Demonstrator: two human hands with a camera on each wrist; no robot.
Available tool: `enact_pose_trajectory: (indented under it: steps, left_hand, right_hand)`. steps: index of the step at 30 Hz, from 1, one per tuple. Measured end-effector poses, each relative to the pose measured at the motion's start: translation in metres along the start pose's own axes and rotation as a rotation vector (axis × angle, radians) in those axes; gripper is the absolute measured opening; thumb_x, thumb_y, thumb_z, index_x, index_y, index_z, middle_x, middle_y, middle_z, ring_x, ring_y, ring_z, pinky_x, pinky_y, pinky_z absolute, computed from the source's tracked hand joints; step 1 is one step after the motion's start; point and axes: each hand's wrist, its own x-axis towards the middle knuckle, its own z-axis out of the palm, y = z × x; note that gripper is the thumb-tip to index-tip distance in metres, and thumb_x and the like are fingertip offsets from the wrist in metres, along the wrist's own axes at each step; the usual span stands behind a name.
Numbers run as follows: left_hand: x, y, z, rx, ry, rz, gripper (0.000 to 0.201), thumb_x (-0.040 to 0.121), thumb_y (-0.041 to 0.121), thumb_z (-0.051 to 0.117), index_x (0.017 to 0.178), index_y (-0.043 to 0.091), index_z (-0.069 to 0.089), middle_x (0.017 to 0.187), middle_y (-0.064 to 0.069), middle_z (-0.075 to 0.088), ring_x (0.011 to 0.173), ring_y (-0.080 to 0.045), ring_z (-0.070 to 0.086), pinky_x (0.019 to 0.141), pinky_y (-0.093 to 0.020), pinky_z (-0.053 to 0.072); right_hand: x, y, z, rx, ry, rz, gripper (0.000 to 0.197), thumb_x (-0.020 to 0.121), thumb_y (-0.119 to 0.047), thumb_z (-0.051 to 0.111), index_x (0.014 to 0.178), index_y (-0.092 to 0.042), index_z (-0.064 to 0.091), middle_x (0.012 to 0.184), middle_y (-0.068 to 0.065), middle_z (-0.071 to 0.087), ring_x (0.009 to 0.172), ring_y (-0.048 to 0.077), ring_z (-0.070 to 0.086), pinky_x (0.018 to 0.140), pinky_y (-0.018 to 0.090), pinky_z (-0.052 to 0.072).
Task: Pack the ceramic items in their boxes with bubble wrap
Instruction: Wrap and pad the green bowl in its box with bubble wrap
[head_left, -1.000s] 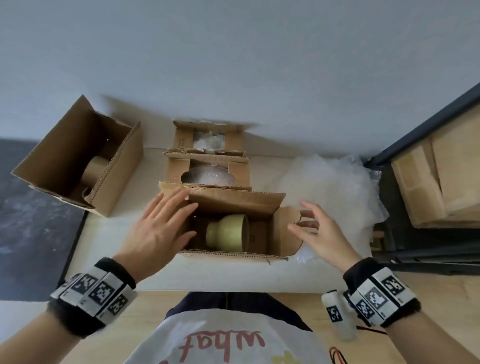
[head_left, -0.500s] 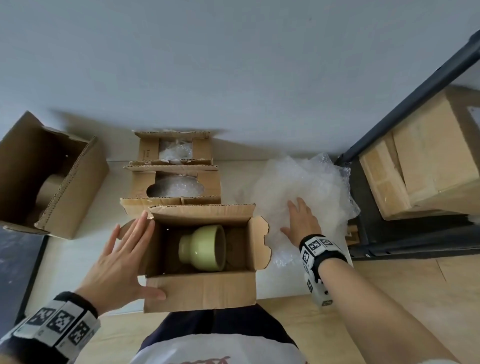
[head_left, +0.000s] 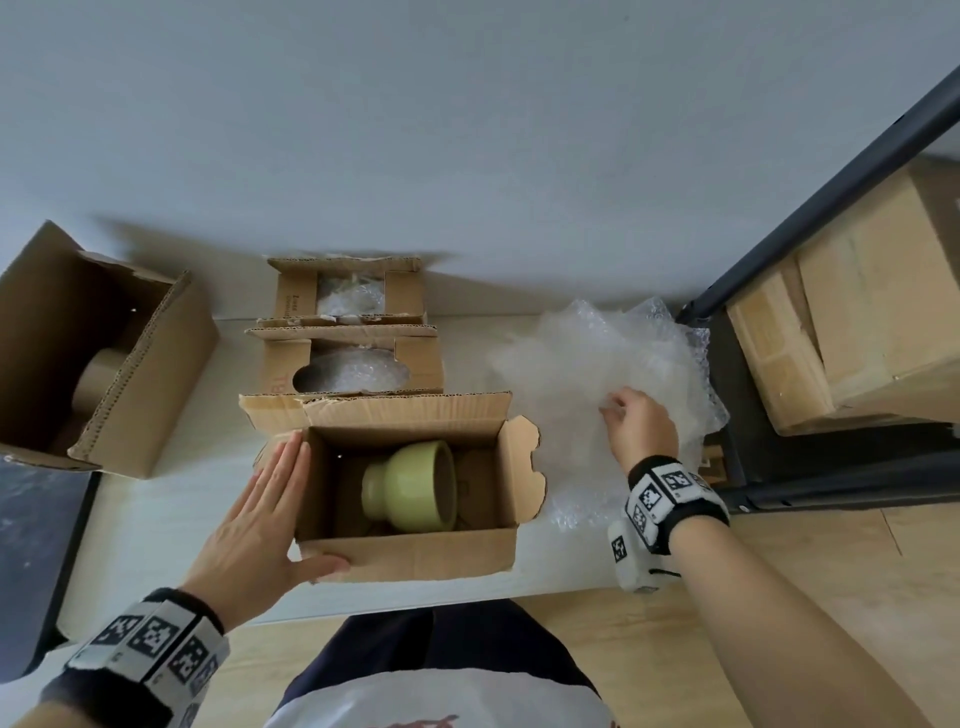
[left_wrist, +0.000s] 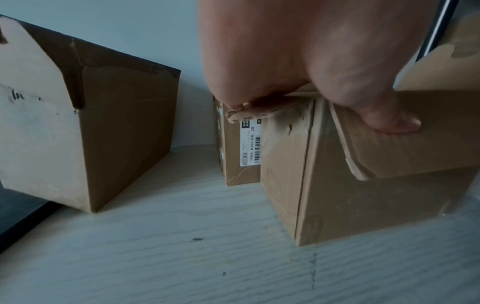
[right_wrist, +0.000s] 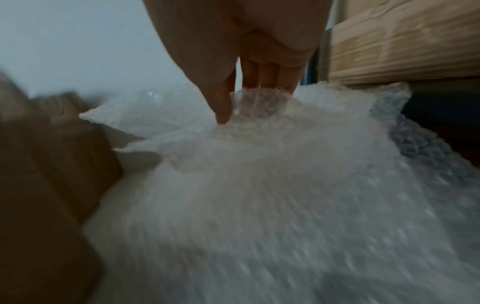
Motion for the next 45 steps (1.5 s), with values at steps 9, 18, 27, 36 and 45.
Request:
enact_pose_trajectory:
  steps: [9, 18, 27, 36, 45]
  left_hand:
    - [-0.019, 0.021, -0.051, -0.302, 0.163, -0.021, 0.082, 0.077, 0.049, 0.063, 0.147, 0.023, 0.029, 0.154, 0.009, 0.012, 0.143, -0.012, 0.015, 0.115, -0.034, 0.022]
    - [0.037, 0.074, -0.13, -1.212, -0.124, 0.125, 0.086, 0.067, 0.064, 0.07, 0.139, 0.024, 0.044, 0.136, 0.004, 0.055, 0.12, -0.007, 0.055, 0.104, -0.03, 0.041]
    - [0.048, 0.064, -0.133, -1.501, 0.015, 0.139, 0.029, 0.065, 0.027, 0.081, 0.084, 0.007, 0.074, 0.084, -0.012, 0.072, 0.072, -0.018, 0.07, 0.062, -0.024, 0.056]
    - [0.035, 0.047, -0.135, -1.41, 0.227, 0.113, 0.039, 0.062, 0.024, 0.08, 0.096, 0.006, 0.072, 0.094, -0.019, 0.072, 0.079, -0.025, 0.071, 0.07, -0.029, 0.059]
    - [0.019, 0.039, -0.136, -1.018, 0.498, 0.091, 0.046, 0.062, 0.027, 0.082, 0.101, 0.043, 0.065, 0.077, -0.007, 0.074, 0.076, -0.017, 0.071, 0.073, -0.023, 0.056]
  right_hand:
    - [-0.026, -0.05, -0.103, 0.862, -0.106, -0.001, 0.012, 0.086, -0.018, 0.066, 0.099, -0.018, 0.068, 0.097, -0.003, 0.071, 0.094, 0.013, 0.066, 0.082, 0.021, 0.05]
    - [-0.073, -0.142, -0.15, 1.262, -0.564, -0.423, 0.011, 0.077, -0.045, 0.068, 0.087, -0.046, 0.074, 0.09, -0.022, 0.072, 0.086, -0.004, 0.067, 0.073, 0.012, 0.052]
    - [-0.067, -0.134, -0.129, 1.099, -0.601, -0.277, 0.023, 0.091, -0.022, 0.056, 0.092, -0.033, 0.075, 0.096, -0.006, 0.074, 0.089, 0.008, 0.069, 0.07, 0.015, 0.052]
    - [-0.058, -0.124, -0.12, 1.126, -0.551, -0.203, 0.047, 0.071, -0.046, 0.077, 0.11, -0.022, 0.07, 0.109, 0.015, 0.069, 0.103, 0.029, 0.064, 0.09, 0.04, 0.049]
    - [-0.055, -0.127, -0.113, 0.638, -0.354, -0.422, 0.042, 0.073, -0.012, 0.077, 0.111, -0.025, 0.066, 0.094, 0.003, 0.074, 0.086, 0.009, 0.07, 0.084, 0.02, 0.053]
